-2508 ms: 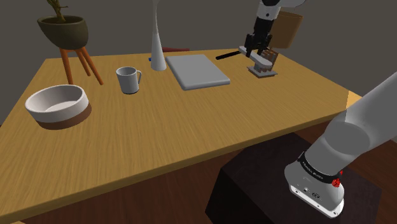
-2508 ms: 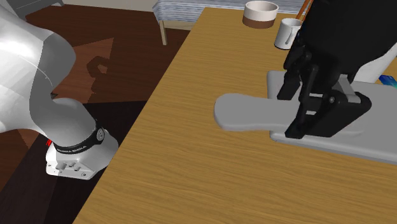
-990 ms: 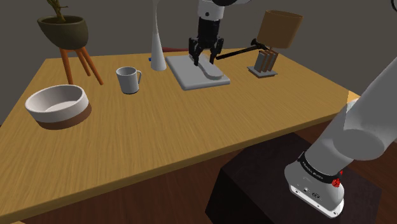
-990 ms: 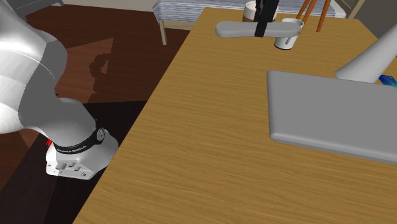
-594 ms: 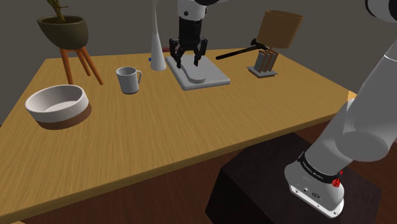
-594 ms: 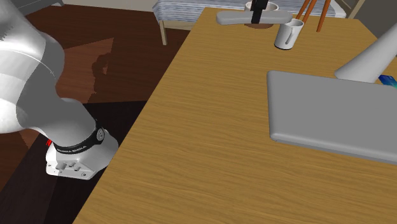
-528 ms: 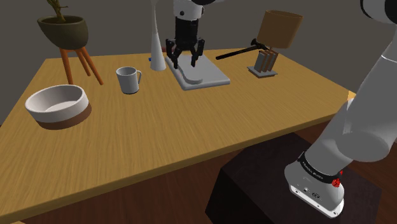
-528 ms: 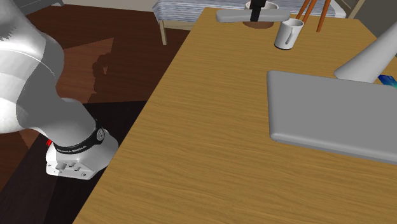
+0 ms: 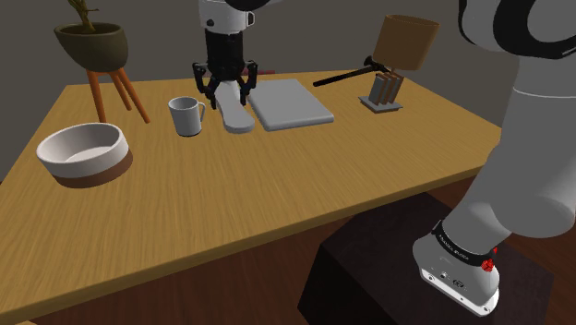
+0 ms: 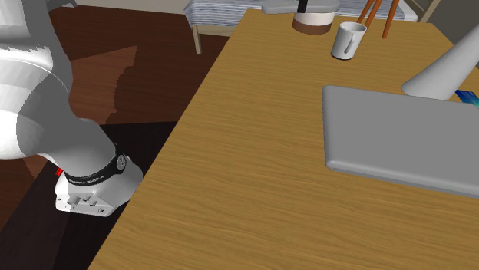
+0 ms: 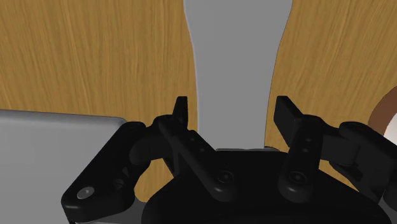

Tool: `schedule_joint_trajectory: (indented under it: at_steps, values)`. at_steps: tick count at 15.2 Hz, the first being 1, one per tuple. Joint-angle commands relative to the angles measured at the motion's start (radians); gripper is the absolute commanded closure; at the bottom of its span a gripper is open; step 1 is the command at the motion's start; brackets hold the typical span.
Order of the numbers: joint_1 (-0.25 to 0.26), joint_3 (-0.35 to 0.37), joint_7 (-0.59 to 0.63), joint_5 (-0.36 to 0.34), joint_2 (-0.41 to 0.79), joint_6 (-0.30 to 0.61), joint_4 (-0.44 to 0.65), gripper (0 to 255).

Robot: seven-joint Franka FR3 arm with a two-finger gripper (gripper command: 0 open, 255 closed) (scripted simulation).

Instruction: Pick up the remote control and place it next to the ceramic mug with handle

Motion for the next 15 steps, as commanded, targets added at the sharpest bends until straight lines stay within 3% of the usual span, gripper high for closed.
schedule_joint_trajectory:
  at_steps: [1,4,15]
  values:
    - [0.035,0.007,0.037,-0.019,0.057,-0.036,0.092,255]
    - [0.089,0.01,0.079,-0.047,0.153,-0.088,0.237,255]
    - [0.075,0.007,0.083,-0.047,0.147,0.064,0.078,255]
